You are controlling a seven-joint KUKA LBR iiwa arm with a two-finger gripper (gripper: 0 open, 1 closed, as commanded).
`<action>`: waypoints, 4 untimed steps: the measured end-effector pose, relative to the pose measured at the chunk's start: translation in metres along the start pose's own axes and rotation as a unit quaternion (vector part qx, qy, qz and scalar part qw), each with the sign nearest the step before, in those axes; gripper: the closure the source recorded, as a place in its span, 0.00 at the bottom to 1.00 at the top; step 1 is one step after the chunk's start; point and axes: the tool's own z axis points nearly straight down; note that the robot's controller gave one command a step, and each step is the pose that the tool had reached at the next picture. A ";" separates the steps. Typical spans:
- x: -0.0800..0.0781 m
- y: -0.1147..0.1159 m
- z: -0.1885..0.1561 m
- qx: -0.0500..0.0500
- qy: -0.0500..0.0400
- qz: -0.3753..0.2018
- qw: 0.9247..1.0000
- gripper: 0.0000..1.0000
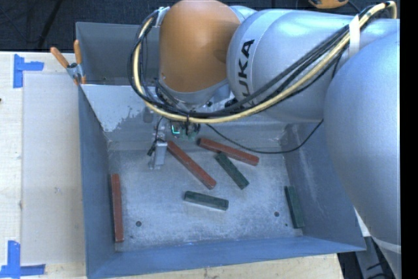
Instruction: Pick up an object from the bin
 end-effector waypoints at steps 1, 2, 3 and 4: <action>-0.002 -0.001 -0.005 -0.001 -0.004 0.002 1.000 0.00; -0.004 -0.018 0.137 -0.001 -0.003 0.080 0.997 1.00; -0.004 -0.018 0.136 -0.001 -0.003 0.081 0.997 1.00; -0.002 -0.021 0.112 0.000 -0.002 0.026 1.000 1.00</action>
Offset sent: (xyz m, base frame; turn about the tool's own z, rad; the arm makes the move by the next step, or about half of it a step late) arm 0.0032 -0.0180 -0.1357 0.1620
